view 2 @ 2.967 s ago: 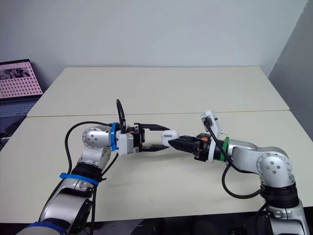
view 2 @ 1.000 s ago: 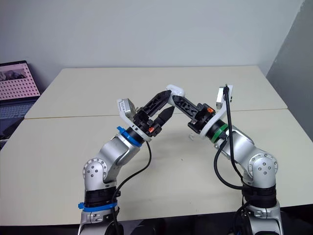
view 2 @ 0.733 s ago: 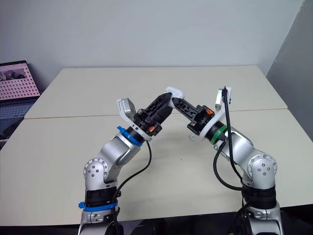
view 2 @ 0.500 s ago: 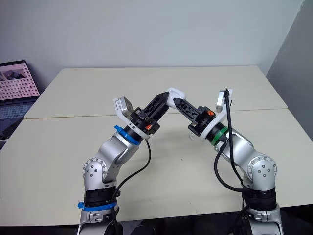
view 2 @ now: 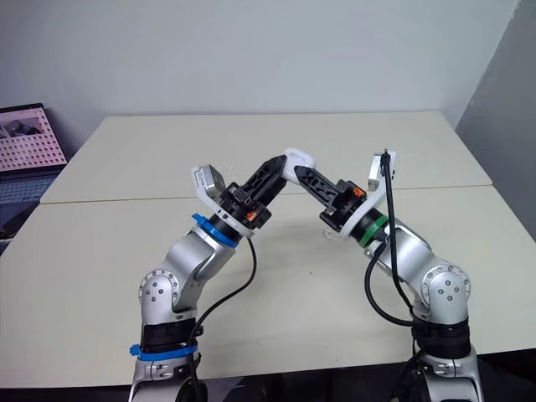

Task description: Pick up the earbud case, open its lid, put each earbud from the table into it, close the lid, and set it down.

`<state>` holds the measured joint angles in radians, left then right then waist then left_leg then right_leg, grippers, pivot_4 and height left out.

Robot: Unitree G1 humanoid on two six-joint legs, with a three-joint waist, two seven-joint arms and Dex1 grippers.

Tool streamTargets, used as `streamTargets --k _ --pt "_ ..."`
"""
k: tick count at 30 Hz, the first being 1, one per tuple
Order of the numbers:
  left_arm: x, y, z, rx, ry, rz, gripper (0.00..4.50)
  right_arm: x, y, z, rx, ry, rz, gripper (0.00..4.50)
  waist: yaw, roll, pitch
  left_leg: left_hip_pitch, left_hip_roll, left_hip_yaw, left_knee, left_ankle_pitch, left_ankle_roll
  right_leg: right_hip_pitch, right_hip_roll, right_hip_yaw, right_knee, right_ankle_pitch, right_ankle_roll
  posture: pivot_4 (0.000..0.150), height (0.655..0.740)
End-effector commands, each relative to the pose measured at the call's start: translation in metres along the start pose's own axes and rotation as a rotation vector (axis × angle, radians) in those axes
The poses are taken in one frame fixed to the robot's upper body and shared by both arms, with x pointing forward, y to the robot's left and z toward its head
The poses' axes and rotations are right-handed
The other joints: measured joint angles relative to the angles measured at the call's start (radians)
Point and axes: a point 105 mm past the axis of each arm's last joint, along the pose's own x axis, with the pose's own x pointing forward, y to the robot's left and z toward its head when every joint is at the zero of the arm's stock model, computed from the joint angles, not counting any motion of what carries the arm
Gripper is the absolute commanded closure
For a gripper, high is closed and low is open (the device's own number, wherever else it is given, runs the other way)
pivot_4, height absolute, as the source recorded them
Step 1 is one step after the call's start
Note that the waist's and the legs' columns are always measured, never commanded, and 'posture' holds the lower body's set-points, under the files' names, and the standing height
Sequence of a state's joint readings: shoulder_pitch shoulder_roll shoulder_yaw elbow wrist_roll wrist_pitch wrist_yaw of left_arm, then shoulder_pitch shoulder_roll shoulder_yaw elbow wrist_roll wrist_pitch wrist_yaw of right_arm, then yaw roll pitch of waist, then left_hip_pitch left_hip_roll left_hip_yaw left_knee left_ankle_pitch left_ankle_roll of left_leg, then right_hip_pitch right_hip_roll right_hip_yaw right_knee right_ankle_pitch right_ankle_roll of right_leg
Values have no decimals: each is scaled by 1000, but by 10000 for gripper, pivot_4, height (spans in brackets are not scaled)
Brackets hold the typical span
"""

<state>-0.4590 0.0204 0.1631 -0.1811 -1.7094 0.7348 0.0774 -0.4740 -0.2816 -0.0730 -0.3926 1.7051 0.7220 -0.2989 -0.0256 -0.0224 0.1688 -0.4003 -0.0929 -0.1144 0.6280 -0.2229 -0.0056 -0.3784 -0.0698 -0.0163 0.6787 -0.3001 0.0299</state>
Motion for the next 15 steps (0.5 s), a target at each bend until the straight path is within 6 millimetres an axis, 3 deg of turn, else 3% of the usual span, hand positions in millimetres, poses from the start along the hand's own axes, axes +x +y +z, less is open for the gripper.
streamTargets --k 1,7,11,15 --pt "4 -12 1 5 8 -46 35986 0 10 10 -12 -39 38 24664 0 0 0 0 0 0 0 0 0 0 0 0 0 0 0 1500 7400" --pt "4 -8 5 2 -10 -32 35986 -2 14 13 -1 -45 53 2059 0 -1 1 0 0 2 0 -1 1 -1 0 2 0 0 0 1500 7400" --pt "2 -6 17 40 -36 -14 35986 -6 12 10 -14 -28 39 322 1 -5 4 0 0 2 -1 -1 1 -2 0 2 0 0 0 1500 7400" --pt "-2 -4 43 227 -48 60 35986 -19 0 7 -123 35 -32 322 2 -6 6 -1 0 2 -1 -1 1 -2 0 2 0 0 0 1500 7400"
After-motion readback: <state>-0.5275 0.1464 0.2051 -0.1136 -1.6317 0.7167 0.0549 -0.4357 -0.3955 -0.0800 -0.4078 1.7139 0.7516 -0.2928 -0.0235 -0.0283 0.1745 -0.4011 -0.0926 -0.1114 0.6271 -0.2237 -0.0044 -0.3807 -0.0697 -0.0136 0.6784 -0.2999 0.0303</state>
